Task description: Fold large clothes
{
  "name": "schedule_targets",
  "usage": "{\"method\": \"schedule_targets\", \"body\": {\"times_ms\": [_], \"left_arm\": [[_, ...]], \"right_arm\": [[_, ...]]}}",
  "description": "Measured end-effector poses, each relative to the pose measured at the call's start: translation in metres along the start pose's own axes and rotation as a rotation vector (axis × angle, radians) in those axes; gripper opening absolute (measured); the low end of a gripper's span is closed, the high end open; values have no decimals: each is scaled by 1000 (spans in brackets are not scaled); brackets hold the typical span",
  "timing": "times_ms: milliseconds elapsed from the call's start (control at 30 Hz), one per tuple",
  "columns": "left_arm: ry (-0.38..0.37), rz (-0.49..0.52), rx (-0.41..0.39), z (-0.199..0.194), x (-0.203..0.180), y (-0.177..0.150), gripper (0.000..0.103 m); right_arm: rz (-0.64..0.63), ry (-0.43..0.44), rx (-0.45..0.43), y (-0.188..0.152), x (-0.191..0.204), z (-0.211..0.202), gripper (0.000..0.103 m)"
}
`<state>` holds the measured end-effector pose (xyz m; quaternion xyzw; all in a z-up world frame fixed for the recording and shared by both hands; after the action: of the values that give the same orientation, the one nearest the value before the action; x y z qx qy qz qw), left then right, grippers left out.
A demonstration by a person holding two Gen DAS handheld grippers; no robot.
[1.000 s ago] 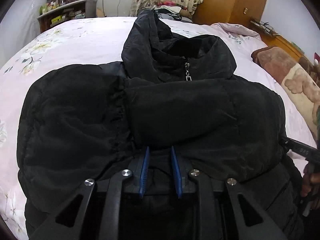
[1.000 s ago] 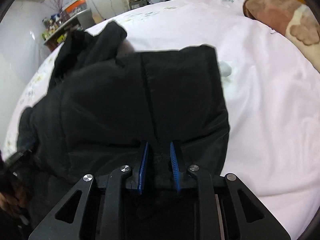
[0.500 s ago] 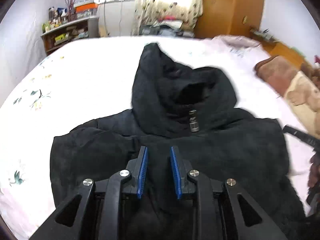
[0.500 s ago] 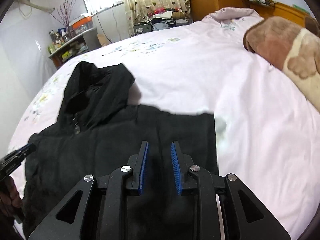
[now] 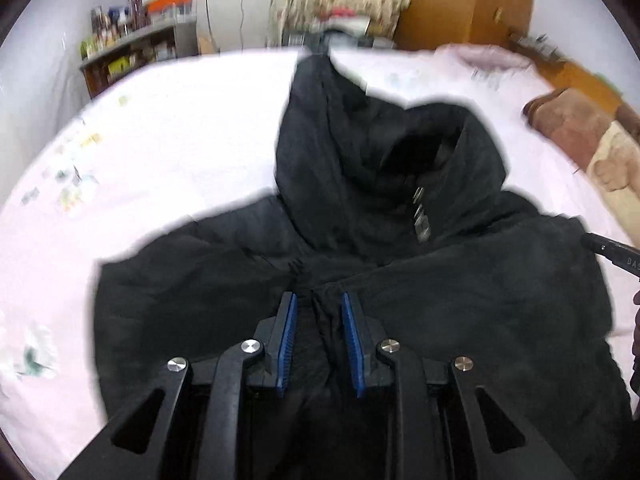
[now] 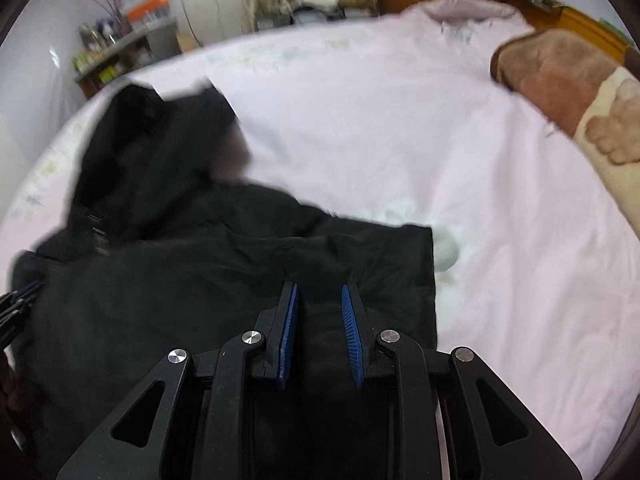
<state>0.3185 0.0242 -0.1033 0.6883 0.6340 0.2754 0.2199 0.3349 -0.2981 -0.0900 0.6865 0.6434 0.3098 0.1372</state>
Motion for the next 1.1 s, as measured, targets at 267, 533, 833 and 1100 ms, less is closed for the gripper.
{"method": "schedule_targets", "body": {"times_ms": [267,533,833,1100], "left_arm": [[143,-72,10,-3,76,-31,26],[129,-81,47,6,73,-33,26],[123,-90,56,-17,87,-72,26],[112,-98,80,-10,84,-74,26]], "right_arm": [[-37,13,-24,-37,3,-33,23],[19,-6,50,-47,-12,-7,23],[-47,101,37,-62,37,-25,23],[-25,79,96,-67,40,6,23]]}}
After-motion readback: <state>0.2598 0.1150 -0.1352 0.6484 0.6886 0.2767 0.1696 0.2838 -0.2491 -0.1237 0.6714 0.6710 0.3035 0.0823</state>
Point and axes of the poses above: each gripper's, at about its wrist camera, not at the fingertips, and z roughly the way its jaws point, x to its left, y to its top, the point moved 6 cm from there along z, roughly the way its jaws point, and after that the axes turned 10 degrees about y, right-handed, at the moved point
